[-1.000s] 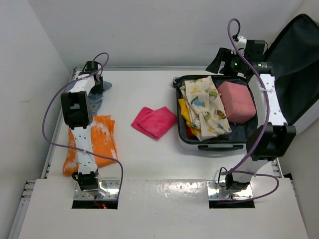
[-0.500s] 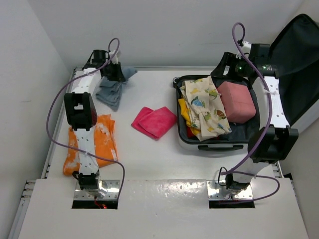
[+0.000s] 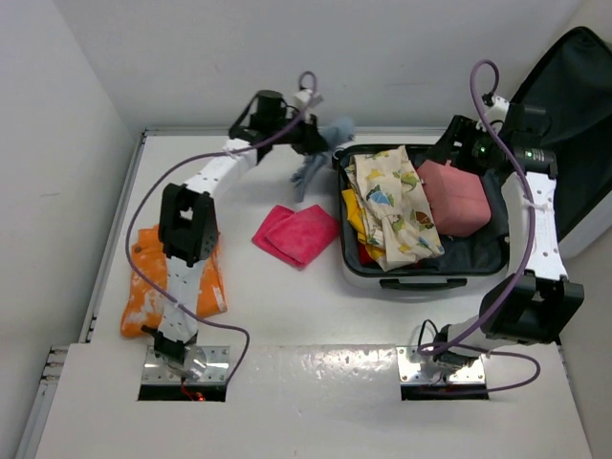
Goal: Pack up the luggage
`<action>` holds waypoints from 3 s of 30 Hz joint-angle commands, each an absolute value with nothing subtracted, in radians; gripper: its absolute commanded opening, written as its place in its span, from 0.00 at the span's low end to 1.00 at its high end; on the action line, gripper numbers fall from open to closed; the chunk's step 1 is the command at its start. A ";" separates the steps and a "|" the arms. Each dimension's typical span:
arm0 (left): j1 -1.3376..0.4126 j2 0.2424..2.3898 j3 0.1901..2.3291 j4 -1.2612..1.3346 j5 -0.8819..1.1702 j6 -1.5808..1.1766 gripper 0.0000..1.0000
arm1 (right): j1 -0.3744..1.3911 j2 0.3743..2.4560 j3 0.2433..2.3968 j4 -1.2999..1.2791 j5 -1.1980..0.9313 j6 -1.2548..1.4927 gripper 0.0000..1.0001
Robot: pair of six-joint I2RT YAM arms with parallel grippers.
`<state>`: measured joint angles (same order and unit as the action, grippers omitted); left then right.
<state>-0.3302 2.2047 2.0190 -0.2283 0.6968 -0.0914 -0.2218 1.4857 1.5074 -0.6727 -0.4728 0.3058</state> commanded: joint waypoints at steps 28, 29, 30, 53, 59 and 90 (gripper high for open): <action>-0.838 2.287 2.011 0.173 0.810 -0.288 0.00 | -0.376 1.336 1.348 -0.629 -0.595 0.267 0.80; -0.847 2.287 1.994 0.158 0.810 -0.288 0.00 | -0.374 1.339 1.347 -0.624 -0.598 0.270 0.80; -0.847 2.287 1.977 0.158 0.810 -0.288 0.25 | -0.371 1.345 1.344 -0.621 -0.606 0.271 0.80; -0.347 1.741 1.884 -0.714 0.004 0.009 1.00 | 0.098 1.457 0.999 -0.646 -0.146 -0.083 0.62; -0.149 1.678 1.637 -0.983 0.124 0.005 1.00 | 0.118 1.414 1.149 -0.667 -0.248 -0.038 0.90; -0.123 2.039 1.519 -0.982 -0.106 -0.350 0.37 | 0.235 1.382 1.101 -0.158 -0.585 0.443 0.99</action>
<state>-0.1513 2.0441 1.4456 -1.0599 -0.2214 -0.3069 0.2005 1.3815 1.1198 -0.3958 -0.5381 0.2989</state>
